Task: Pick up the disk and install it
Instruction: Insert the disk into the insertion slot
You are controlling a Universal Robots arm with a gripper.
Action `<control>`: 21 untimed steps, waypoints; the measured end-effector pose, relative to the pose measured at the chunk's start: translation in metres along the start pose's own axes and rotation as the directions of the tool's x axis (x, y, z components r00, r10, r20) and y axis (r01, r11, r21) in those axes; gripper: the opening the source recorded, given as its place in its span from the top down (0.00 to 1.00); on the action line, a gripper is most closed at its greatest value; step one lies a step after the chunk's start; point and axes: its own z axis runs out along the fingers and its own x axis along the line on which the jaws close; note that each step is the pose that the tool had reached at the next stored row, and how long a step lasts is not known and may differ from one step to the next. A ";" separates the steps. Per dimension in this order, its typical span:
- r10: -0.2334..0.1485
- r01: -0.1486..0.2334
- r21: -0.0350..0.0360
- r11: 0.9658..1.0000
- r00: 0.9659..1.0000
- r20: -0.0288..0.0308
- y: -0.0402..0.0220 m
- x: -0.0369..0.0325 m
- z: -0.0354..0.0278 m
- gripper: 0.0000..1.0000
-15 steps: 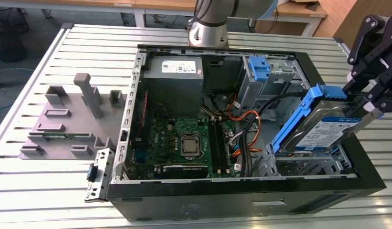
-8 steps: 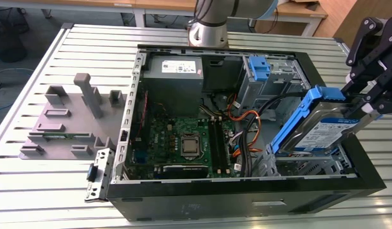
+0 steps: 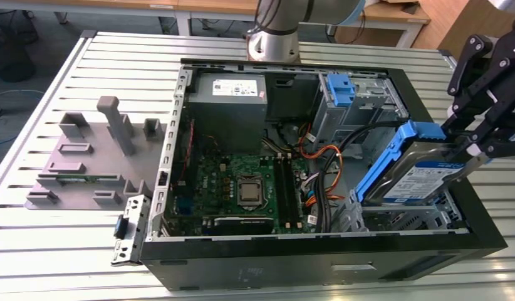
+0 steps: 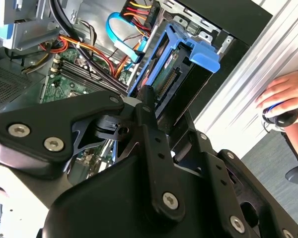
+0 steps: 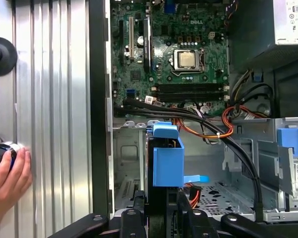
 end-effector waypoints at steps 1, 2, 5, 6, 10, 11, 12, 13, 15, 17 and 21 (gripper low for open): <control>0.000 0.000 0.000 1.000 1.000 0.000 -0.0001 0.0000 0.0018 0.65; 0.000 0.000 0.000 1.000 1.000 0.000 -0.0001 0.0001 0.0036 0.65; 0.000 0.000 0.000 1.000 1.000 0.000 -0.0003 0.0002 0.0090 0.65; 0.000 0.000 0.000 1.000 1.000 0.000 -0.0004 0.0003 0.0109 0.65; 0.000 0.000 0.000 1.000 1.000 -0.001 -0.0006 0.0005 0.0180 0.65; 0.000 0.000 0.000 1.000 1.000 -0.001 -0.0007 0.0005 0.0199 0.65; 0.000 0.000 0.000 1.000 1.000 -0.001 -0.0007 0.0006 0.0217 0.65; 0.000 0.000 0.000 1.000 1.000 -0.001 -0.0008 0.0006 0.0235 0.65; 0.000 0.000 0.000 1.000 1.000 -0.001 -0.0009 0.0007 0.0272 0.65; 0.000 0.000 0.000 1.000 1.000 -0.001 -0.0010 0.0008 0.0308 0.65; 0.000 0.000 0.000 1.000 1.000 -0.002 -0.0013 0.0010 0.0378 0.65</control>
